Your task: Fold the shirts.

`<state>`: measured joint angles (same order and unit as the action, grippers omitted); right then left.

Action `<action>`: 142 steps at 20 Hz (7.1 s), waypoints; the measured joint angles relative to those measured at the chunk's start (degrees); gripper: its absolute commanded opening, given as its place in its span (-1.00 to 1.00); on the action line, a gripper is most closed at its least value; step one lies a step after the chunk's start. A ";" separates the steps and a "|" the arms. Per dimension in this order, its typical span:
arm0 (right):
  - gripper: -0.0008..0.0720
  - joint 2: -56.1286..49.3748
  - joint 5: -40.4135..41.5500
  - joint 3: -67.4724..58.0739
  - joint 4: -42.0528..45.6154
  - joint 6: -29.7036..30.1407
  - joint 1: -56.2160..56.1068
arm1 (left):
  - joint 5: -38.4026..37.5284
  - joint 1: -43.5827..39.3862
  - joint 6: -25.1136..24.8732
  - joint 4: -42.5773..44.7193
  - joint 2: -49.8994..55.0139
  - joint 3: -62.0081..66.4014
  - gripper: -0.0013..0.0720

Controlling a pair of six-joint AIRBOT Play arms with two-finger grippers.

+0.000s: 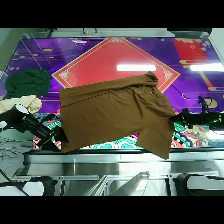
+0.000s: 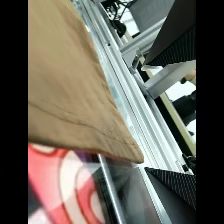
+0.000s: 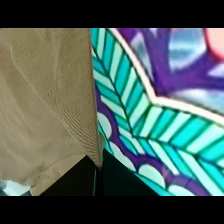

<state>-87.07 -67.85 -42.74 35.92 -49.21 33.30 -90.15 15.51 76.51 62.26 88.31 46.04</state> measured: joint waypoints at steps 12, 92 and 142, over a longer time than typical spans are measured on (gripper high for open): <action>-0.36 0.00 -2.80 0.00 -0.17 0.00 0.17 | 6.97 -1.86 -3.67 -0.74 -0.15 -2.97 -0.93; -0.94 -8.35 0.98 -26.60 -12.20 -2.21 -14.75 | -0.07 2.97 -11.72 -23.47 13.75 35.39 -0.90; -0.94 -20.41 -8.68 -62.07 -6.60 -15.63 -28.70 | 19.85 -33.86 2.54 -16.74 42.12 71.01 -0.95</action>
<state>-107.48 -76.53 -104.81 29.32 -64.84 4.60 -70.30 -18.35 79.05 45.52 130.43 117.05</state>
